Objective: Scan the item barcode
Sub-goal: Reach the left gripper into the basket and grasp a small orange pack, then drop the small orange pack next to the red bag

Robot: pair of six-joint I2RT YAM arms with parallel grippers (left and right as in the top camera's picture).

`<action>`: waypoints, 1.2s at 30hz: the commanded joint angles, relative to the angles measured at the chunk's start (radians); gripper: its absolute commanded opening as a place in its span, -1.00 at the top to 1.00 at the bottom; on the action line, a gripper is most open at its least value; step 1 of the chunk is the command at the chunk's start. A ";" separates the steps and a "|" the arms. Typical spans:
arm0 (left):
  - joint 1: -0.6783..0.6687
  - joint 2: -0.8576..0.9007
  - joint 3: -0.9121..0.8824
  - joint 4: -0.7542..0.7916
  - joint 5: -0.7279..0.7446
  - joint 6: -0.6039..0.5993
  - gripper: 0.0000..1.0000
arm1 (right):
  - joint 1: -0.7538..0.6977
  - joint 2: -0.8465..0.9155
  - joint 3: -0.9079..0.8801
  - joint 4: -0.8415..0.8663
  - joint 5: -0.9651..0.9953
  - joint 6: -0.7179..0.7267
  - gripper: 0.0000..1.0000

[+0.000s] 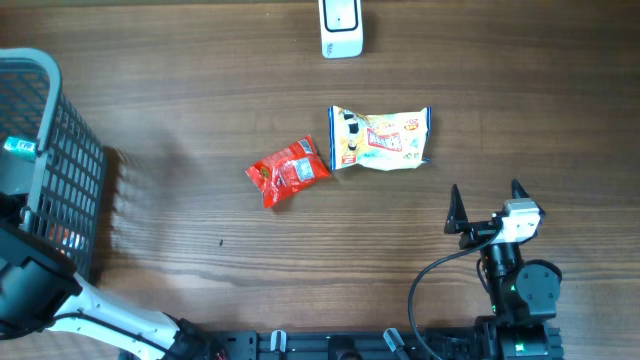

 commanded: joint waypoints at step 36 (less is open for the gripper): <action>-1.221 -0.353 0.133 -0.083 0.309 0.023 0.92 | 0.001 -0.005 -0.001 0.003 -0.003 -0.010 -0.99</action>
